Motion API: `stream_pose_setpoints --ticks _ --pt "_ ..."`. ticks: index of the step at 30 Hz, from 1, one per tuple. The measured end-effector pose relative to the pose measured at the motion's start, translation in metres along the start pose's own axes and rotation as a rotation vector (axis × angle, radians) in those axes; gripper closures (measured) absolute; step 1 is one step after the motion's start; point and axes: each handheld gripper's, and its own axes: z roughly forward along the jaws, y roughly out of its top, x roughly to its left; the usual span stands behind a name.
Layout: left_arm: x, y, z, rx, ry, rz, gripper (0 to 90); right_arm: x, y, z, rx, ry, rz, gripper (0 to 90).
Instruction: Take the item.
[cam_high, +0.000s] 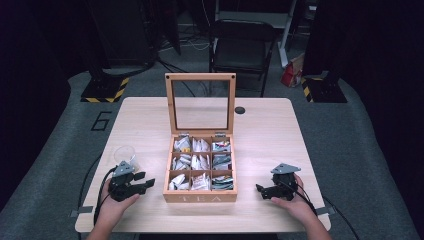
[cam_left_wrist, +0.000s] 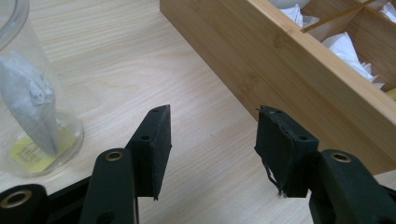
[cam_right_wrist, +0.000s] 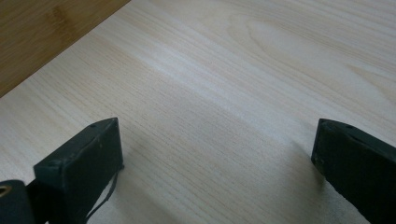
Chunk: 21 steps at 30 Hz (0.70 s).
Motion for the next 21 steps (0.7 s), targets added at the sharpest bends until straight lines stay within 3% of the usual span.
stream_pose_setpoints --ticks 14,21 --pt "0.0025 -0.0021 0.0041 0.026 0.003 -0.002 45.2 0.0000 0.0000 0.0000 0.000 0.000 0.001 1.2" --pt "0.0019 -0.0016 0.0033 0.015 0.004 -0.003 45.2 0.0000 0.0000 0.0000 0.000 0.000 0.000 1.2"
